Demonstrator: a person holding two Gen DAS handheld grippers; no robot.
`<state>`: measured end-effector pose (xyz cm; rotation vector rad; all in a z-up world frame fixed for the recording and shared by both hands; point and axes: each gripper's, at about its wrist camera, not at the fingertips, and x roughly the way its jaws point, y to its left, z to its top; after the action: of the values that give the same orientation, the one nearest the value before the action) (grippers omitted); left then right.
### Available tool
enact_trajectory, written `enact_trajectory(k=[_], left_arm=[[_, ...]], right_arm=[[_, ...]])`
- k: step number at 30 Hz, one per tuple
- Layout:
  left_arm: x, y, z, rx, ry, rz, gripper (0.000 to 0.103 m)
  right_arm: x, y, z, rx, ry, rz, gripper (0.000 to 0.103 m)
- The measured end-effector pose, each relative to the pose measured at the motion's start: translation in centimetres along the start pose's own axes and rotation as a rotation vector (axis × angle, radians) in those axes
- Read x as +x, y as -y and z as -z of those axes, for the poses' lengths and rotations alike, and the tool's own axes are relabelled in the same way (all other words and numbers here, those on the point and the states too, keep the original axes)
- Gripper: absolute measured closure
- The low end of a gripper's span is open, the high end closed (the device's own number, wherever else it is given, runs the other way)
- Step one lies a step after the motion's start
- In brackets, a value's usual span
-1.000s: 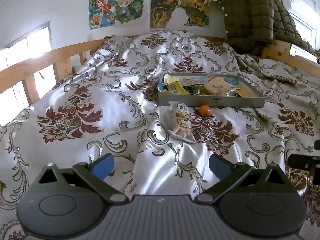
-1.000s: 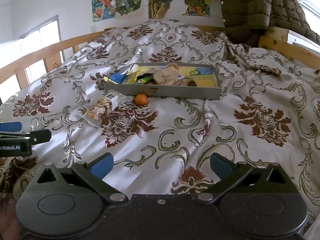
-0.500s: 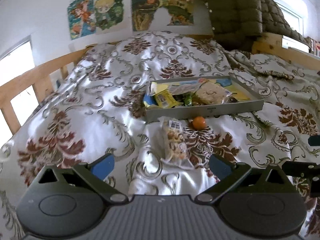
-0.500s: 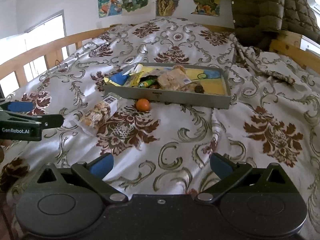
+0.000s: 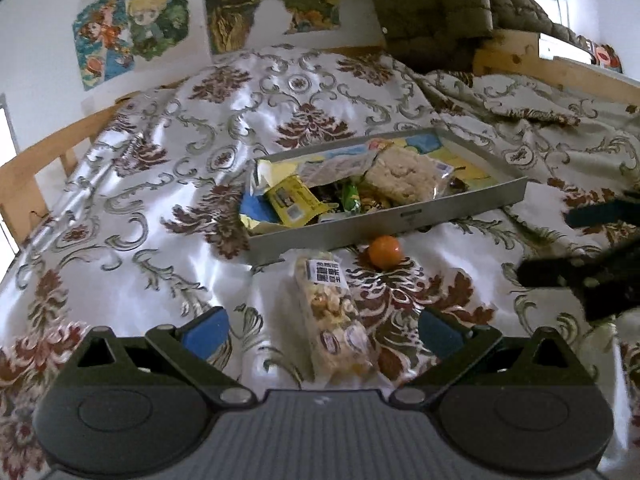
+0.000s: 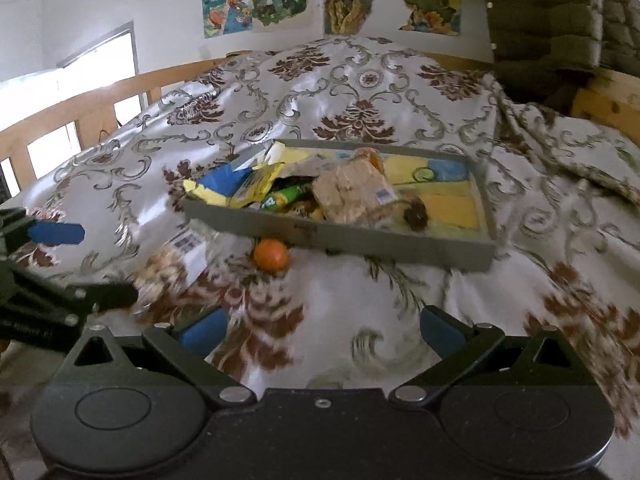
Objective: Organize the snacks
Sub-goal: 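Grasp the clear nut-mix bag with the left tool while the right tool grasps the orange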
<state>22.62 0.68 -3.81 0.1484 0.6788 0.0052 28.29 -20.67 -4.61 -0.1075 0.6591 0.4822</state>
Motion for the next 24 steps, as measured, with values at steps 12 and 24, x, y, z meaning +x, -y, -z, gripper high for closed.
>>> enact_trajectory(k=[12,24], left_arm=[[4.2,-1.6,-0.6,0.004,-0.071,0.099,0.003],[5.9,-1.3,-0.6,-0.024,-0.14,0.134,0.046]], right_arm=[[9.1,-0.6,-3.0,-0.031,-0.051,-0.183,0.014],[13.0,-2.5,-3.3,-0.108,-0.076,-0.201,0.047]])
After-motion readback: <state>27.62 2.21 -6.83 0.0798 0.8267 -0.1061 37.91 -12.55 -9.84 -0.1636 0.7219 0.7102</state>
